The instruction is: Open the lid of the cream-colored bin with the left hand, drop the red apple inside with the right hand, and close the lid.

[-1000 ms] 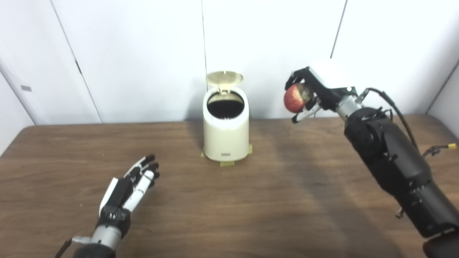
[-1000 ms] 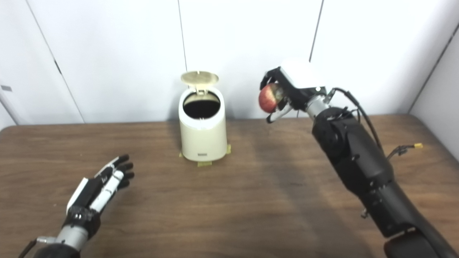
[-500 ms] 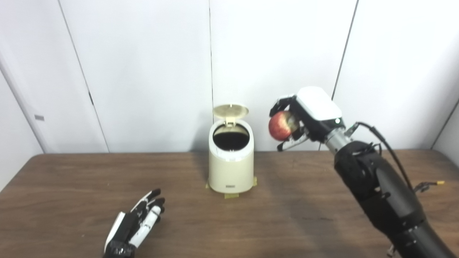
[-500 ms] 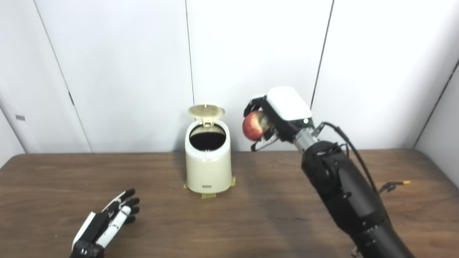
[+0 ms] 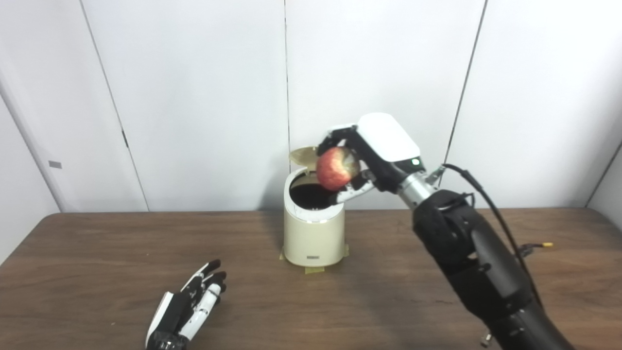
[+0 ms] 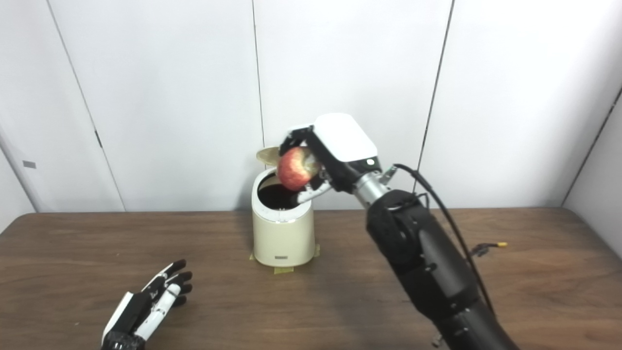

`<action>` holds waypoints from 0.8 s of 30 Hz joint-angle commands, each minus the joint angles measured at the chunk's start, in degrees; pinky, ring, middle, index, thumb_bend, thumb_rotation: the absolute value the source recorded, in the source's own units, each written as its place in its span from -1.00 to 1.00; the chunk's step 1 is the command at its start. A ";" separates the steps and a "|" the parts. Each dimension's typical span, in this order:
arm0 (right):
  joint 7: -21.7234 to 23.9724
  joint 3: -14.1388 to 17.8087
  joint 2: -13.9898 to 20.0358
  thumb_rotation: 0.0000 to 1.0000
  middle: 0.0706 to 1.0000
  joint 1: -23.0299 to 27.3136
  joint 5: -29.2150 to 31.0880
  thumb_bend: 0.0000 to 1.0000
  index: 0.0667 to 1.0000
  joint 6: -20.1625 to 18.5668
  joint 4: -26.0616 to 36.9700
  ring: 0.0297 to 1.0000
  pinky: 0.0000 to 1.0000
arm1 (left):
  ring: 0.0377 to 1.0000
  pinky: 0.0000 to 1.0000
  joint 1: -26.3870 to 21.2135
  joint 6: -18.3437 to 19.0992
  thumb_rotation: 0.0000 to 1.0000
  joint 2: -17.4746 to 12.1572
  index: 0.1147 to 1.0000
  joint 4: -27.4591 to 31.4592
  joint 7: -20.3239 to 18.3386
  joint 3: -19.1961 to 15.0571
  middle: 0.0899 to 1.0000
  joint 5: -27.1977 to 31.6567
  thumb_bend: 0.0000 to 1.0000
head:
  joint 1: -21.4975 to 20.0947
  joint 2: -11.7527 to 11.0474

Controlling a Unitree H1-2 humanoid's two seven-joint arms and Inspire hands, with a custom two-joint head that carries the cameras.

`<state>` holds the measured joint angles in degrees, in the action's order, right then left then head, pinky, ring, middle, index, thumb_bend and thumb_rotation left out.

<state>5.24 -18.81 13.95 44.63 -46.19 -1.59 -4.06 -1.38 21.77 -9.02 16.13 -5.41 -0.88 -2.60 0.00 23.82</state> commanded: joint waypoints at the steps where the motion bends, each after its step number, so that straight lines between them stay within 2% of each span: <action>1: -0.97 0.44 -0.58 -1.00 -0.08 4.00 -0.02 0.00 -0.03 0.70 -0.38 -0.24 -0.30 | 0.69 0.68 -1.07 -1.78 0.36 0.14 0.86 0.19 0.22 0.30 0.74 -0.18 -0.42 | 0.10 0.12; 6: -1.74 -0.20 -3.27 -1.00 -0.05 5.43 -0.87 -0.01 -0.02 -0.03 -4.19 -0.23 -0.37 | 0.69 0.69 -0.97 -1.58 0.37 0.26 0.85 0.46 0.49 0.54 0.74 -0.67 -0.42 | 0.27 0.33; 13: -2.82 -0.53 -5.14 -1.00 -0.05 6.96 -1.21 -0.01 -0.02 -0.37 -9.14 -0.23 -0.37 | 0.70 0.72 -0.74 -1.25 0.42 0.63 0.84 0.99 0.86 0.91 0.74 -1.12 -0.42 | 0.59 0.64; 24: -4.28 -0.83 -4.86 -1.00 -0.05 8.81 -0.97 0.00 -0.07 0.04 -15.06 -0.22 -0.34 | 0.69 0.72 -0.34 -0.87 0.45 1.09 0.83 1.65 1.48 1.13 0.73 -2.14 -0.41 | 1.09 1.35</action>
<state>3.14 -20.12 8.62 48.90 -46.95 -2.25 -19.60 -1.08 21.71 -8.17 16.44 -4.32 0.15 -4.52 1.05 25.14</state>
